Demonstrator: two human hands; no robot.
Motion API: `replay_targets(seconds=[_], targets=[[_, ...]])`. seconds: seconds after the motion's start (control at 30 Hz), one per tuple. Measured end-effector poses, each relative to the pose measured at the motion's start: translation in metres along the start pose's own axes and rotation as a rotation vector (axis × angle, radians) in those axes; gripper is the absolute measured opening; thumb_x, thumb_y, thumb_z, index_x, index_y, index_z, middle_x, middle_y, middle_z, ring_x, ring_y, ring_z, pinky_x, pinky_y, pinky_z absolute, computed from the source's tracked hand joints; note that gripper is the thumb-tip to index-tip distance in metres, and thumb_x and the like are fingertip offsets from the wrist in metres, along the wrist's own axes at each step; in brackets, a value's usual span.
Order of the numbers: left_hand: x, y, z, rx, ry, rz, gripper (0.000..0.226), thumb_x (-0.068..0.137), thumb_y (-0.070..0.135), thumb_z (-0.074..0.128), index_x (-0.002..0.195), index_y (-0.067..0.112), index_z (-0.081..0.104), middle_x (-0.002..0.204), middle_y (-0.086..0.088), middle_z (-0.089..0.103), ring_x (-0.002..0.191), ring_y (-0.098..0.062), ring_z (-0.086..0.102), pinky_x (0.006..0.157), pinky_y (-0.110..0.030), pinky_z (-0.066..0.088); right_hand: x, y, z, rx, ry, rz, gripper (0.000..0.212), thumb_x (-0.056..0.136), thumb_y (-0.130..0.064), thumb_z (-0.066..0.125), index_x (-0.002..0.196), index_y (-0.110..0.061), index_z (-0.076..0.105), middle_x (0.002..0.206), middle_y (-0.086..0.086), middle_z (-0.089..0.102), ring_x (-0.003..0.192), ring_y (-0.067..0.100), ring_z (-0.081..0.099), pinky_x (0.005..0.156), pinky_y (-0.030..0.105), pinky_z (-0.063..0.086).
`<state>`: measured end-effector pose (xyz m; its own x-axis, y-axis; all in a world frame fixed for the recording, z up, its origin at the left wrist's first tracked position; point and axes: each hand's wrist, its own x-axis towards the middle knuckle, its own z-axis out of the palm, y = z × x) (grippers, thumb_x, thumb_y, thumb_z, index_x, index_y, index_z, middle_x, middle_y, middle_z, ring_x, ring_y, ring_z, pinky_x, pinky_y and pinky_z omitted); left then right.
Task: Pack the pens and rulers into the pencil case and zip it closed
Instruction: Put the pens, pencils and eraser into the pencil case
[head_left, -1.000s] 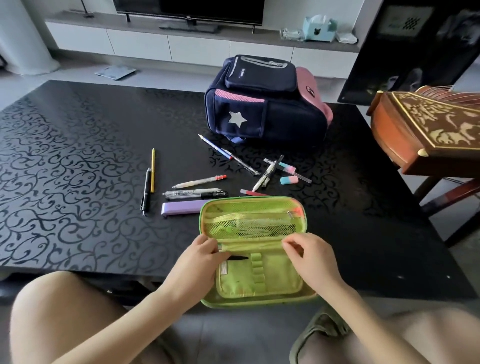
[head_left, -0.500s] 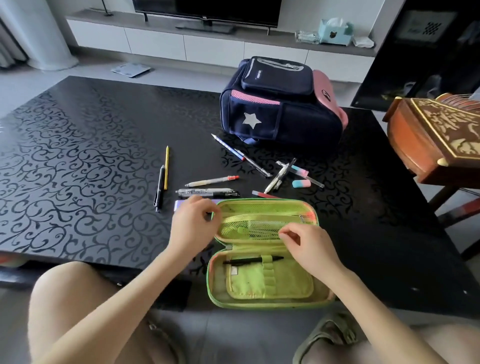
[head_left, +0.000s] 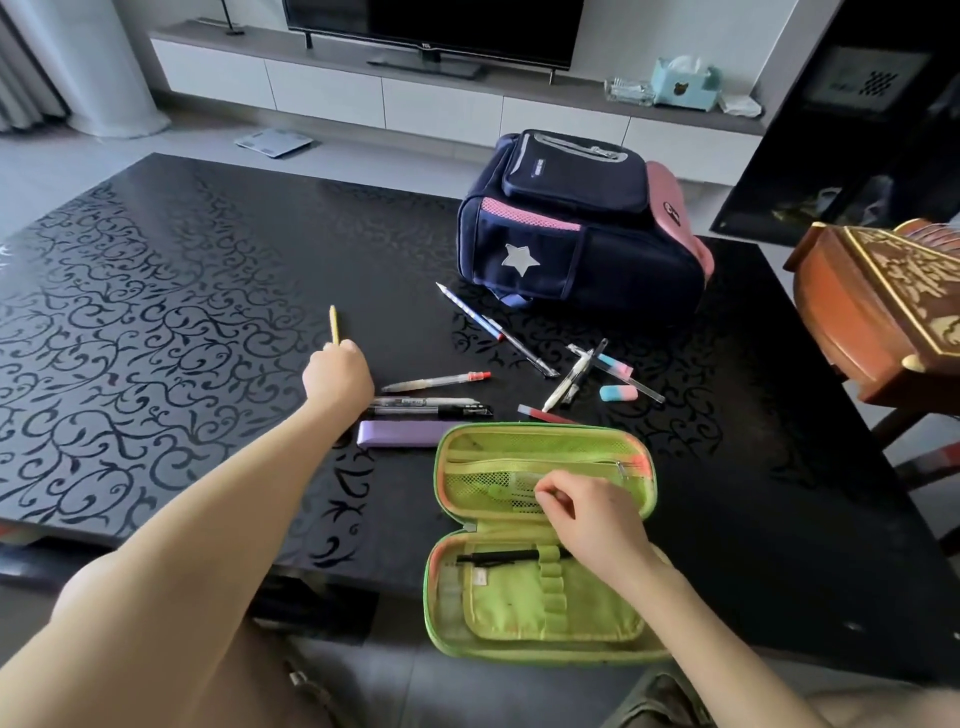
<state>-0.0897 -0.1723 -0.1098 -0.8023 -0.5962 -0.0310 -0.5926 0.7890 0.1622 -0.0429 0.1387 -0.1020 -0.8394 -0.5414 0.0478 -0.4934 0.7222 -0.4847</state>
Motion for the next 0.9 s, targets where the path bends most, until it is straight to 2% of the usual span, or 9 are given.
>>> replay_targets(seconds=[0.13,0.37,0.47,0.57,0.63,0.7,0.8,0.87,0.9], targets=[[0.002,0.007,0.003,0.037,0.013,0.032,0.023,0.084,-0.005,0.046,0.107,-0.003,0.045,0.108,-0.024,0.057,0.101,-0.039,0.055,0.074,-0.039,0.044,0.0,0.003,0.005,-0.01,0.017,-0.027,0.013,0.092,-0.019,0.054,0.087,-0.017,0.066,0.061,-0.015,0.054,0.049,-0.004,0.045,0.048,0.012,0.034],[-0.003,0.011,-0.007,-0.059,0.003,-0.034,0.027,0.086,-0.004,0.048,0.112,-0.009,0.042,0.114,-0.029,0.055,0.107,-0.044,0.052,0.084,-0.043,0.044,0.0,0.003,0.006,-0.004,0.037,-0.05,0.013,0.092,-0.019,0.054,0.09,-0.016,0.066,0.069,-0.007,0.064,0.058,0.006,0.054,0.051,0.014,0.039],[-0.023,0.005,-0.024,-0.204,-0.014,-0.018,0.022,0.089,-0.001,0.044,0.107,-0.011,0.05,0.11,-0.03,0.057,0.102,-0.044,0.054,0.079,-0.042,0.042,-0.003,0.004,0.003,0.01,0.1,-0.063,0.009,0.088,-0.014,0.059,0.087,-0.013,0.068,0.075,-0.004,0.068,0.068,0.01,0.058,0.058,0.021,0.048],[-0.074,-0.01,-0.033,-0.452,0.026,0.163,0.02,0.093,0.004,0.045,0.102,-0.004,0.061,0.098,-0.019,0.063,0.089,-0.035,0.056,0.07,-0.033,0.037,-0.012,0.01,0.0,-0.018,0.184,-0.061,0.006,0.084,-0.01,0.064,0.081,-0.013,0.068,0.073,-0.005,0.067,0.071,0.014,0.059,0.063,0.026,0.051],[-0.122,-0.023,-0.03,-0.513,0.042,0.37,0.014,0.092,0.005,0.051,0.099,0.002,0.063,0.091,-0.009,0.06,0.081,-0.02,0.052,0.067,-0.023,0.033,-0.019,0.015,-0.004,-0.039,0.244,-0.052,0.007,0.082,-0.009,0.066,0.077,-0.014,0.067,0.069,-0.007,0.065,0.067,0.012,0.057,0.068,0.025,0.05],[-0.165,-0.036,-0.021,-0.496,0.016,0.573,0.01,0.09,0.009,0.053,0.091,0.009,0.063,0.083,0.001,0.053,0.075,-0.008,0.046,0.065,-0.013,0.033,-0.028,0.02,-0.008,-0.067,0.299,-0.047,0.008,0.081,-0.008,0.066,0.077,-0.014,0.068,0.069,-0.007,0.066,0.067,0.014,0.059,0.065,0.025,0.052],[-0.204,-0.052,-0.004,-0.349,-0.006,0.732,0.013,0.089,0.023,0.044,0.088,0.023,0.057,0.081,0.015,0.038,0.072,-0.008,0.042,0.065,-0.017,0.036,-0.043,0.025,-0.014,-0.098,0.347,-0.055,0.008,0.08,-0.006,0.068,0.077,-0.013,0.068,0.07,-0.006,0.066,0.068,0.016,0.06,0.056,0.028,0.051],[-0.213,-0.059,0.001,-0.209,0.003,0.808,0.011,0.084,0.016,0.048,0.087,0.026,0.053,0.081,0.013,0.037,0.07,-0.012,0.042,0.067,-0.025,0.037,-0.052,0.026,-0.015,-0.11,0.356,-0.06,0.008,0.079,-0.005,0.069,0.077,-0.013,0.069,0.069,-0.006,0.066,0.067,0.015,0.059,0.055,0.027,0.05],[-0.215,-0.061,0.001,-0.156,-0.001,0.817,0.018,0.078,0.009,0.056,0.087,0.025,0.054,0.081,0.01,0.04,0.069,-0.014,0.042,0.066,-0.027,0.037,-0.056,0.026,-0.015,-0.118,0.352,-0.064,0.008,0.078,-0.005,0.07,0.077,-0.013,0.069,0.069,-0.006,0.067,0.067,0.015,0.059,0.055,0.025,0.05]])
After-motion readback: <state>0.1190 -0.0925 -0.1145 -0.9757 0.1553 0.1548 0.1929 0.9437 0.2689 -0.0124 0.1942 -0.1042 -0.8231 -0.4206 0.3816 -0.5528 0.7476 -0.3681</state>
